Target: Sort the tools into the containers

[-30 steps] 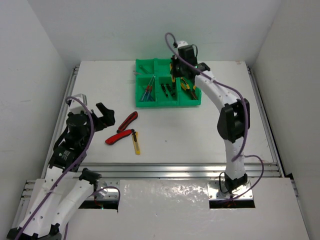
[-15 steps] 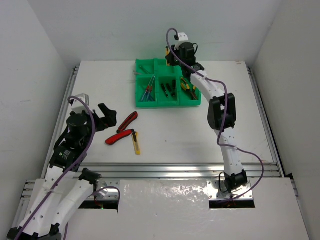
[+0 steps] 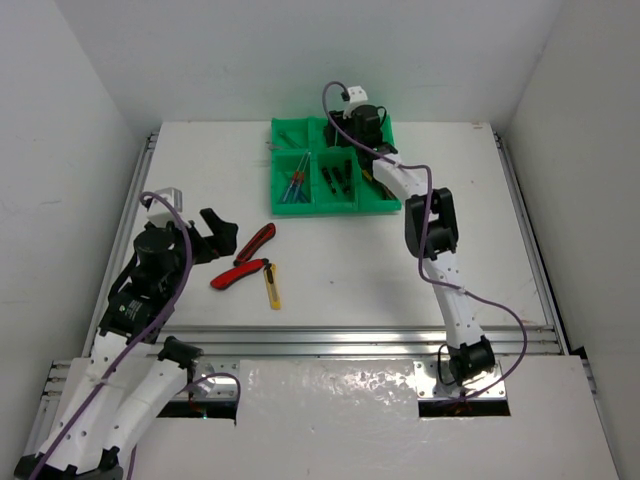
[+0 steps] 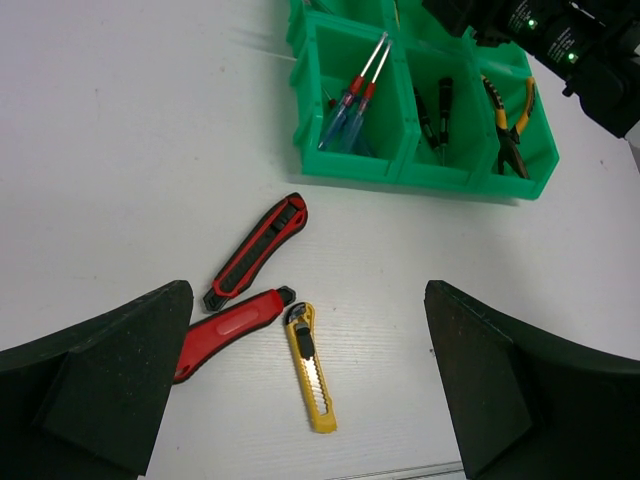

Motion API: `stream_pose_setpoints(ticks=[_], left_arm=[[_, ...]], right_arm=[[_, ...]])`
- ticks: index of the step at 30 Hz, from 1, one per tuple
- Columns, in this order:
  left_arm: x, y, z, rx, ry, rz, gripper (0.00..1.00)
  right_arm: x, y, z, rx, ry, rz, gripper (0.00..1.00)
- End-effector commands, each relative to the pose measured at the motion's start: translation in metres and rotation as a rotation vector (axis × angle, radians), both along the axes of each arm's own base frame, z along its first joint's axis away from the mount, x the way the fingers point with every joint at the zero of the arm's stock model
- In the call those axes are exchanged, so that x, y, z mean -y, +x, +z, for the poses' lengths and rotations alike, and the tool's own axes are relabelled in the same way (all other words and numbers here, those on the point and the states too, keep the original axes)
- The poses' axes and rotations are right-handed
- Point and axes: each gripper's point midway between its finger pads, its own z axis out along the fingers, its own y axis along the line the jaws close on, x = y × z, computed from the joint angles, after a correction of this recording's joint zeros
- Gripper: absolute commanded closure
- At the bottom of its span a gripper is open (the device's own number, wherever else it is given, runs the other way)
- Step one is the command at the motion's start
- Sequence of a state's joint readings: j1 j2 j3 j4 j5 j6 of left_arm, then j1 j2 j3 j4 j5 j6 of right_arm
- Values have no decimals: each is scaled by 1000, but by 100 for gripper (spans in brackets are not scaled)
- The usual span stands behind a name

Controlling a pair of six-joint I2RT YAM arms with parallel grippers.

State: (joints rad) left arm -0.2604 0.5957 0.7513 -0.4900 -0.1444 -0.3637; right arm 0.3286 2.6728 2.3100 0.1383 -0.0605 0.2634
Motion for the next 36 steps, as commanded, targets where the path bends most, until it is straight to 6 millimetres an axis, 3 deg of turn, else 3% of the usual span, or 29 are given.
stream_pose_setpoints(ticks=[1, 2, 4, 5, 8, 9, 11, 12, 13, 14, 15, 16, 17, 18, 19, 20, 21, 22, 23, 24, 26, 32, 36], left_arm=[[1, 7, 7, 38, 0, -4, 1], [1, 9, 3, 21, -6, 5, 1], [5, 11, -5, -26, -36, 11, 1], [10, 15, -17, -83, -44, 1, 1], [29, 21, -52, -234, -93, -24, 1], [37, 22, -61, -267, -119, -26, 1], [51, 24, -79, -325, -102, -14, 1], [56, 26, -84, -333, -88, -4, 2], [70, 23, -99, -383, -60, -6, 2], [71, 25, -108, -405, -37, 21, 2], [78, 28, -113, -425, -37, 18, 5], [83, 27, -133, -487, -1, 22, 7], [85, 27, -141, -512, 10, 28, 8], [88, 28, -147, -529, 17, 37, 13], [91, 25, -158, -559, 42, 38, 16], [91, 24, -162, -564, 53, 51, 17], [93, 23, -166, -569, 48, 59, 25], [98, 19, -171, -582, 56, 51, 27], [97, 16, -176, -590, 59, 68, 28], [97, 13, -184, -607, 78, 78, 28], [94, 8, -197, -633, 96, 96, 33], [100, -4, -236, -707, 154, 98, 40], [97, -13, -257, -758, 189, 121, 48]], right_arm=[[6, 4, 82, 147, -10, 5, 37], [9, -3, 113, 180, -9, 2, 34], [13, -19, 121, 144, -49, 0, 32], [17, -37, 150, 150, -53, -15, 32], [25, -83, 176, 61, -30, -27, 31], [32, -115, 191, 1, -37, -37, 31], [40, -150, 196, -99, -30, -55, 31], [46, -184, 193, -186, -51, -48, 30], [47, -203, 189, -237, -52, -27, 25], [50, -220, 184, -274, -66, -22, 20], [51, -254, 173, -329, -88, 11, 18], [52, -269, 170, -333, -90, 28, 18], [51, -285, 163, -340, -89, 46, 18], [51, -304, 131, -385, -99, 69, 18], [55, -321, 148, -341, -60, 80, 17], [56, -340, 120, -395, -72, 97, 17], [59, -349, 117, -399, -62, 95, 17], [61, -362, 125, -379, -33, 99, 16], [60, -377, 106, -414, -28, 120, 15], [62, -386, 110, -395, -10, 124, 14], [61, -400, 97, -416, 4, 151, 14], [63, -420, 91, -418, 24, 175, 11], [67, -423, 91, -403, 19, 171, 11]])
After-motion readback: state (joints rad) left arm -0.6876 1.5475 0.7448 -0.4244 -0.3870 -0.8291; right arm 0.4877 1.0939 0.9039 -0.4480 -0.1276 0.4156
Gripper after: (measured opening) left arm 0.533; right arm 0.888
